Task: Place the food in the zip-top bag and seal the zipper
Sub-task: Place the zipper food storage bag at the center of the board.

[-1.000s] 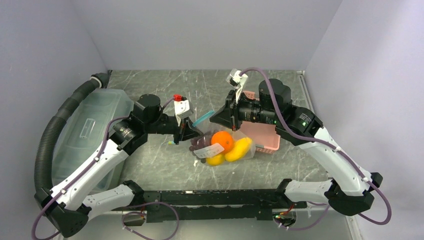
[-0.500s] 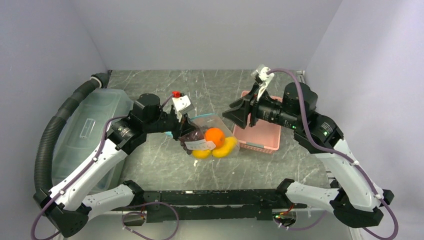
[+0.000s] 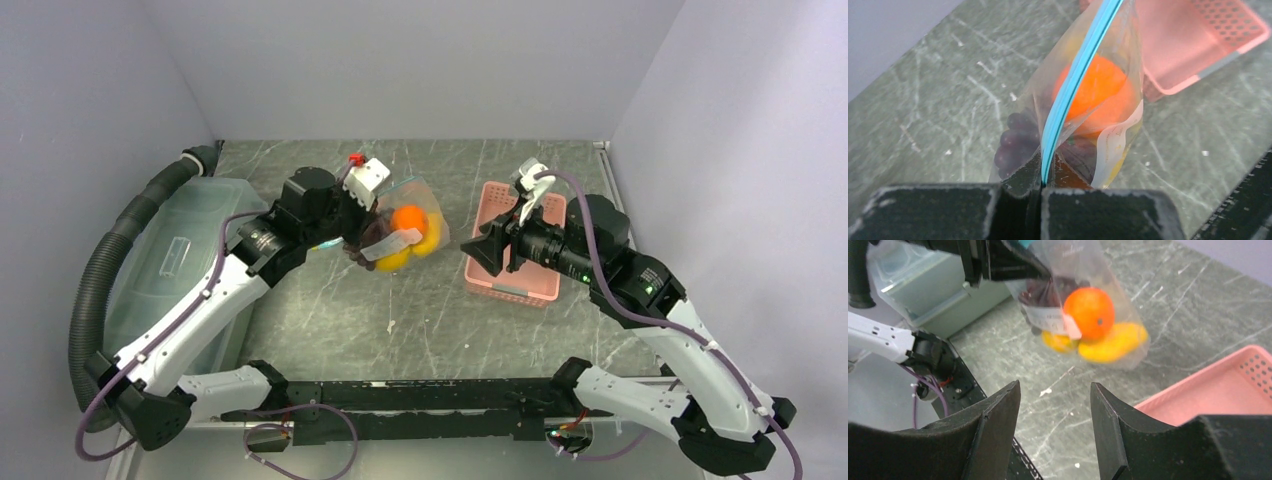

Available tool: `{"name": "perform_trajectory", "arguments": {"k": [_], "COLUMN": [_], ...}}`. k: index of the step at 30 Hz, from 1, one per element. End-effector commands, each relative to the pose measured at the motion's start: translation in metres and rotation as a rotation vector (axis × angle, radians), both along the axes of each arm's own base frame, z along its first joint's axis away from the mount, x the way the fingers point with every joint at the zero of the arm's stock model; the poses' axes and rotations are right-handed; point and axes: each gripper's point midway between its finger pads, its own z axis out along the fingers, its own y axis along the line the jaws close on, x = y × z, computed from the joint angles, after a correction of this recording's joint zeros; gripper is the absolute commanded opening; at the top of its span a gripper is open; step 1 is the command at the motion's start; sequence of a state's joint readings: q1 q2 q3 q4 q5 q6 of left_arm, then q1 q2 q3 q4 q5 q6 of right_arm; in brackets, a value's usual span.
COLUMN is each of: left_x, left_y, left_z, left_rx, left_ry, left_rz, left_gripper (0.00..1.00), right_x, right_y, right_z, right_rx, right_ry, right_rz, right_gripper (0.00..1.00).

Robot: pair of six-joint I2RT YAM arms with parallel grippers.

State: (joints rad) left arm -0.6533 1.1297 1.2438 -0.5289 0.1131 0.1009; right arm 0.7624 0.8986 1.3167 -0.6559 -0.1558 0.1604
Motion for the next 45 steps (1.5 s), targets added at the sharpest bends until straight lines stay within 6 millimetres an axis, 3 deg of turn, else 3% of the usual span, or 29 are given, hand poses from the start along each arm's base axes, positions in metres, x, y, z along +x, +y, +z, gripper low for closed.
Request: {"name": "perform_trajectory", "arguments": {"k": [1, 8, 17, 27, 34, 39, 45], "left_x": [0.036, 0.078, 0.140, 0.195, 0.182, 0.153, 0.113], "left_y": [0.020, 0.038, 0.049, 0.090, 0.071, 0.040, 0.004], "left_z": [0.043, 0.040, 0.007, -0.040, -0.073, -0.095, -0.135], "left_rx": [0.038, 0.186, 0.238, 0.365, 0.271, 0.259, 0.316], "left_ry": [-0.195, -0.301, -0.265, -0.253, -0.132, -0.075, 0.024], "left_rz": [0.151, 0.270, 0.314, 0.369, 0.335, 0.311, 0.266], "left_gripper": [0.00, 0.00, 0.00, 0.00, 0.00, 0.00, 0.00], "right_x": [-0.001, -0.006, -0.023, -0.038, -0.039, -0.037, -0.035], "right_y": [-0.006, -0.005, -0.002, -0.011, -0.013, -0.011, -0.010], "right_z": [-0.002, -0.027, -0.046, -0.047, -0.055, -0.060, -0.061], "right_rx": [0.033, 0.041, 0.063, 0.085, 0.083, 0.080, 0.086], "right_ry": [-0.027, 0.005, 0.034, 0.023, 0.018, 0.023, 0.022], "right_rz": [-0.021, -0.010, 0.058, 0.080, 0.076, 0.076, 0.070], "right_gripper": [0.57, 0.58, 0.56, 0.56, 0.57, 0.58, 0.59]}}
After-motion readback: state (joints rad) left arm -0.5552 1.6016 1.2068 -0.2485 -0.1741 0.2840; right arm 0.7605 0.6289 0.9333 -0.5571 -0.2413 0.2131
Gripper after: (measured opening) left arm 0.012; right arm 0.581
